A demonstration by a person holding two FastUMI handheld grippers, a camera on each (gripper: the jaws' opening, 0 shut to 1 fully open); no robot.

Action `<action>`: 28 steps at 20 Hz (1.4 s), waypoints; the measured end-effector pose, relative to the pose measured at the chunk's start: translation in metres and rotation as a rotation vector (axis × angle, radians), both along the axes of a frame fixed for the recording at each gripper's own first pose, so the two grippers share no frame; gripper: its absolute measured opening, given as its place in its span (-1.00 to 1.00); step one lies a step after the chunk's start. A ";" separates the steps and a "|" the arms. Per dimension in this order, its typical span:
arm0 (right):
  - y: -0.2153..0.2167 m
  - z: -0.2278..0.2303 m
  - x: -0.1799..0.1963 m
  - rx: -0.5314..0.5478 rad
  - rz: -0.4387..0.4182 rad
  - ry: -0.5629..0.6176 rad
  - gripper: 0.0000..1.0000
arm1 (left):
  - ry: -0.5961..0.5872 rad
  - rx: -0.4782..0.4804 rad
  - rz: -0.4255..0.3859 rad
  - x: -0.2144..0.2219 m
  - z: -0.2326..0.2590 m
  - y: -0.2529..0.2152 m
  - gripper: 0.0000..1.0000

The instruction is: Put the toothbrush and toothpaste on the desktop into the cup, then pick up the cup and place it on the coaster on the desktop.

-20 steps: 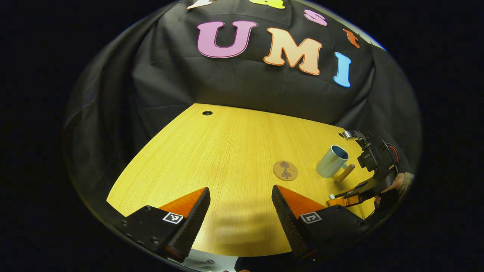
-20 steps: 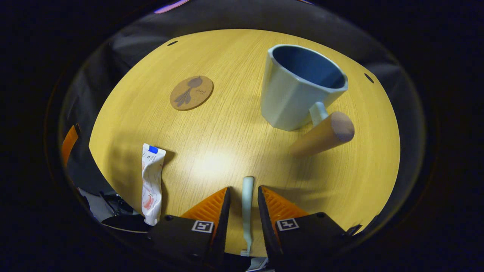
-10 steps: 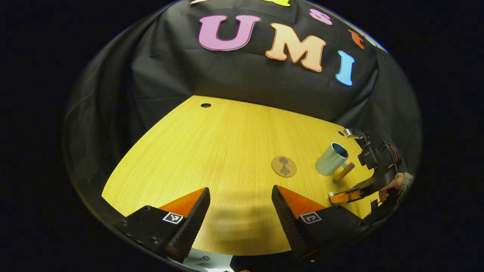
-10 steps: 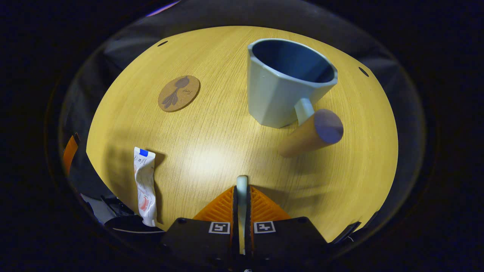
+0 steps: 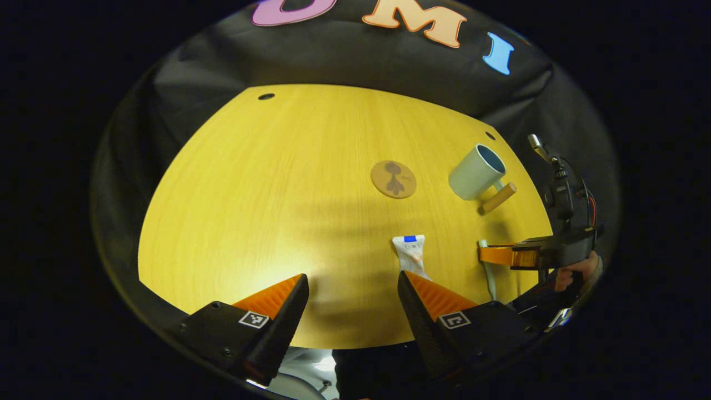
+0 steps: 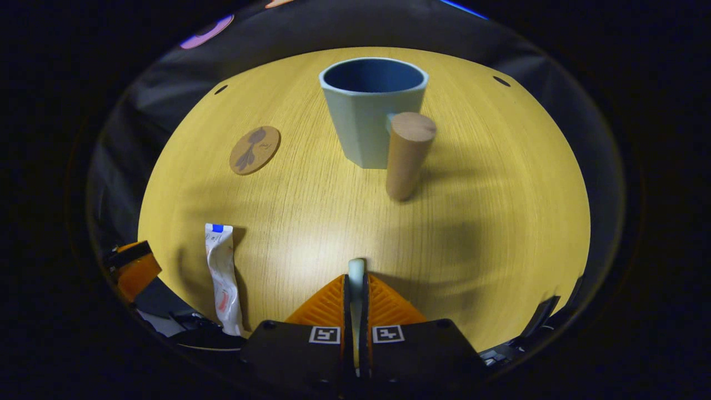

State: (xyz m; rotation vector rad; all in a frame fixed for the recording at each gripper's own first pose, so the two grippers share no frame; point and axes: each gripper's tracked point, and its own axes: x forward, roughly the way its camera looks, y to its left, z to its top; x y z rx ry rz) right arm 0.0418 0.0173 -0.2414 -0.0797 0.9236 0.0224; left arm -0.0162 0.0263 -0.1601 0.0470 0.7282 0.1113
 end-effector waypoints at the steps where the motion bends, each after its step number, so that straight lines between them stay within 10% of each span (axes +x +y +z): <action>1: -0.003 0.002 -0.004 0.013 -0.016 -0.011 -0.87 | 0.020 -0.006 -0.018 0.007 -0.006 -0.010 0.89; 11: -0.060 0.028 -0.035 0.052 -0.189 -0.103 -0.89 | 0.192 -0.041 -0.065 0.057 -0.050 -0.058 0.68; 18: -0.098 0.033 -0.055 0.058 -0.278 -0.107 -0.87 | 0.242 -0.072 -0.019 0.071 -0.068 -0.061 0.19; 21: -0.105 0.040 -0.056 0.061 -0.297 -0.121 -0.91 | 0.262 -0.063 -0.010 0.070 -0.072 -0.059 -0.46; 28: -0.115 0.087 -0.033 0.072 -0.286 -0.256 -0.87 | 0.238 -0.077 -0.005 0.075 -0.069 -0.062 -0.77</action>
